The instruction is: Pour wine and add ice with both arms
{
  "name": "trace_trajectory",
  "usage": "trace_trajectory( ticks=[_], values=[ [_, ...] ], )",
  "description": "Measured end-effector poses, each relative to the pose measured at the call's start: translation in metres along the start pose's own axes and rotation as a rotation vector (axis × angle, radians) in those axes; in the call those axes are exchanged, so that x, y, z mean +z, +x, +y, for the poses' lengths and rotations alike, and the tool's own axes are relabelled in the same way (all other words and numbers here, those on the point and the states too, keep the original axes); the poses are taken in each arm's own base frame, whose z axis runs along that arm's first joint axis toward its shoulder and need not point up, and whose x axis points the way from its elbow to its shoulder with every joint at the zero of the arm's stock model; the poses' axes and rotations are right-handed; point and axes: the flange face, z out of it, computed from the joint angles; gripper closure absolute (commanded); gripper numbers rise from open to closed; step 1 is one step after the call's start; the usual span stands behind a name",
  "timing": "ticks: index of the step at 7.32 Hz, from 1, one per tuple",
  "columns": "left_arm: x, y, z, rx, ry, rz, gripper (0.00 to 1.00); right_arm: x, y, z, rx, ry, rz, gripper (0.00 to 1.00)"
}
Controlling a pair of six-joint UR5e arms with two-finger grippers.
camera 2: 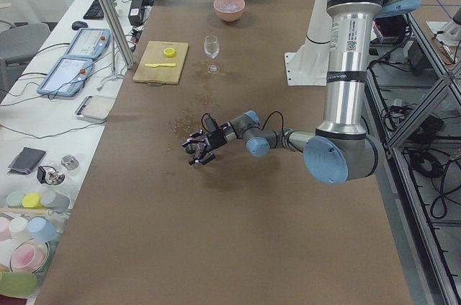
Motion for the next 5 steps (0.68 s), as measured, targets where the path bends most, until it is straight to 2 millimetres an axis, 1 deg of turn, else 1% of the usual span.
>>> trace_trajectory(
  ticks=[1,3,4,5],
  values=[
    [0.0019,0.0005,0.0033,0.004,-0.001,-0.003,0.14,0.0003,0.0003,0.0001,0.0,-0.001,0.001,0.0],
    [0.0032,0.0003,0.0055,-0.003,-0.004,-0.004,0.56,0.0005,0.0004,0.0002,0.001,-0.001,0.001,0.0],
    [0.0026,0.001,0.0048,-0.017,-0.005,0.004,0.59,0.0005,0.0004,0.0002,0.001,-0.001,0.001,0.0],
    [0.0017,0.0009,0.0036,-0.032,-0.007,0.015,0.6,0.0005,0.0004,0.0002,0.001,-0.001,0.001,0.0]
  ],
)
